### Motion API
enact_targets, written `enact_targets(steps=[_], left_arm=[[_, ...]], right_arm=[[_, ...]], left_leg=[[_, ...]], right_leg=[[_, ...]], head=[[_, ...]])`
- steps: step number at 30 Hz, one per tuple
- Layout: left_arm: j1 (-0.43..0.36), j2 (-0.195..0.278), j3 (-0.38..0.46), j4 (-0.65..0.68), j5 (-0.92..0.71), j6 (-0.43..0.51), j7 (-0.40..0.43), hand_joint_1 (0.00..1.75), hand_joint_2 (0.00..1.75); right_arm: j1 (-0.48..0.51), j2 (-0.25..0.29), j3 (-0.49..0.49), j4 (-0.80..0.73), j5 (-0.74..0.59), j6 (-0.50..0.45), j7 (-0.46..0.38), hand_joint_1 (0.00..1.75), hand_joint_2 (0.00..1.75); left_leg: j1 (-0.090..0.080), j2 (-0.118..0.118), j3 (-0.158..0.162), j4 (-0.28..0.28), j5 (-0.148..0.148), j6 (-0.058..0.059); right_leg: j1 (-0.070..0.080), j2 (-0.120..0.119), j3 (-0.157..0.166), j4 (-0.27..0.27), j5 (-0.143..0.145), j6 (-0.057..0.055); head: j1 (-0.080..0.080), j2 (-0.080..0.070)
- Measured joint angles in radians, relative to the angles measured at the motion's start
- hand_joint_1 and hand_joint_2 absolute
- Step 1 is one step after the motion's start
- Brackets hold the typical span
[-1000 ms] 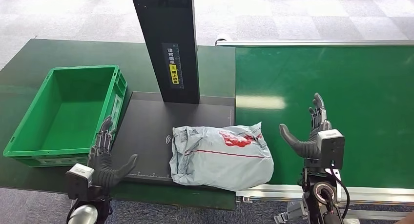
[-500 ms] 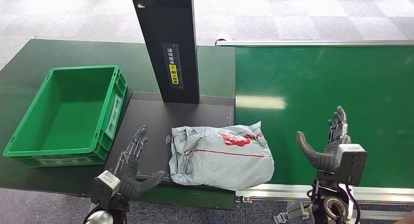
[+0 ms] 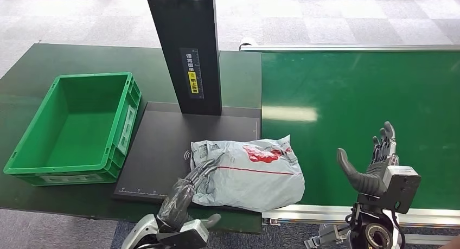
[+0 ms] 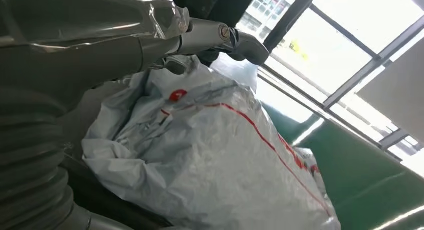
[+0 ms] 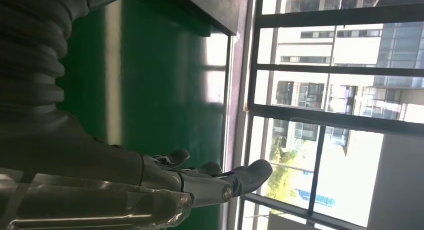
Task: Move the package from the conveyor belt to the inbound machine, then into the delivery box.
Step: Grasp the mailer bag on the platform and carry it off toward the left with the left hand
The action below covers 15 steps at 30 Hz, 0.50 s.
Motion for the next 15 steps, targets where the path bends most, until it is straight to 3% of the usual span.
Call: enact_targets(steps=[8,15], left_arm=[[-0.046,0.016,-0.123,0.072,-0.157,0.029,0.045,0.0,1.75],[-0.066,0.02,-0.162,0.106,-0.199,0.036,0.059,0.0,1.75]], right_arm=[[-0.005,0.016,-0.022,-0.01,0.011,0.008,-0.002,0.0,1.75],[-0.004,0.022,-0.031,-0.017,0.012,0.01,-0.002,0.0,1.75]], left_leg=[[0.0,0.0,0.0,0.0,0.0,0.0],[0.0,0.0,0.0,0.0,0.0,0.0]], right_leg=[[0.0,0.0,0.0,0.0,0.0,0.0],[0.0,0.0,0.0,0.0,0.0,0.0]], head=[[0.0,0.0],[0.0,0.0]])
